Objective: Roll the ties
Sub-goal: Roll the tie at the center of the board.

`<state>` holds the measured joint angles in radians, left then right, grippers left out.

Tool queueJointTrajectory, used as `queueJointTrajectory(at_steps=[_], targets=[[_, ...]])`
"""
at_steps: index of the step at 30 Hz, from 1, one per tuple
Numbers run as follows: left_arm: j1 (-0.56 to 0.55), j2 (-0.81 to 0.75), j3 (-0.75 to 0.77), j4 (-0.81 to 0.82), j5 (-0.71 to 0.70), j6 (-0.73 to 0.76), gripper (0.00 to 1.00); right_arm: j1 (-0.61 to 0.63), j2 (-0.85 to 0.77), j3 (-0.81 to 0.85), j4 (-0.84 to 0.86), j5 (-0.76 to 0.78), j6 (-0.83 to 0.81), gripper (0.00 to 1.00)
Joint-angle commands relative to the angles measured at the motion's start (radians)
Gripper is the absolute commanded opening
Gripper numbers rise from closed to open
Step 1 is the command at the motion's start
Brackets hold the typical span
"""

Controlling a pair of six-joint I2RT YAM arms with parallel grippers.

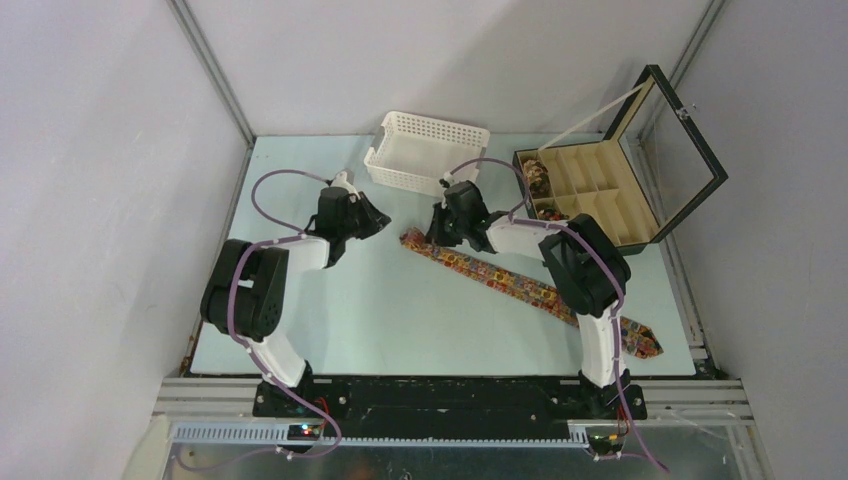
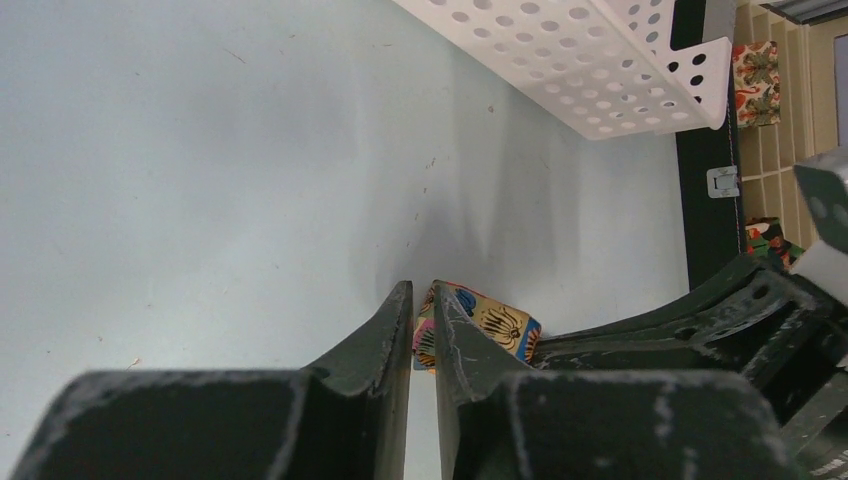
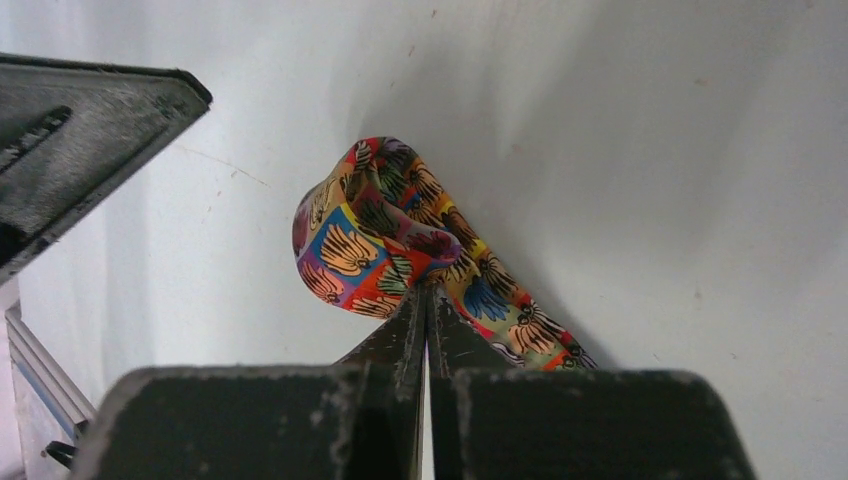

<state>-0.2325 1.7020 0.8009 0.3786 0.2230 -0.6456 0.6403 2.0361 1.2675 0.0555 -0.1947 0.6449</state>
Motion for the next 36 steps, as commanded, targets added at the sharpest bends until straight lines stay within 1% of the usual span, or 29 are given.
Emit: queueJointTrajectory(at_steps=[1,15,24,36], targets=[[-0.001,0.0,0.038,0.015,0.015,0.029,0.18,0.014,0.033,0.032,0.026,0.008,0.014,0.0],[-0.005,0.042,0.062,0.018,0.038,0.034,0.17,0.014,0.064,0.039,0.063,0.002,0.011,0.0],[-0.035,0.085,0.073,0.006,0.039,0.049,0.15,0.014,0.095,0.085,0.069,-0.019,0.026,0.0],[-0.034,0.119,0.069,-0.006,0.026,0.061,0.14,0.016,0.147,0.149,0.067,-0.041,0.044,0.0]])
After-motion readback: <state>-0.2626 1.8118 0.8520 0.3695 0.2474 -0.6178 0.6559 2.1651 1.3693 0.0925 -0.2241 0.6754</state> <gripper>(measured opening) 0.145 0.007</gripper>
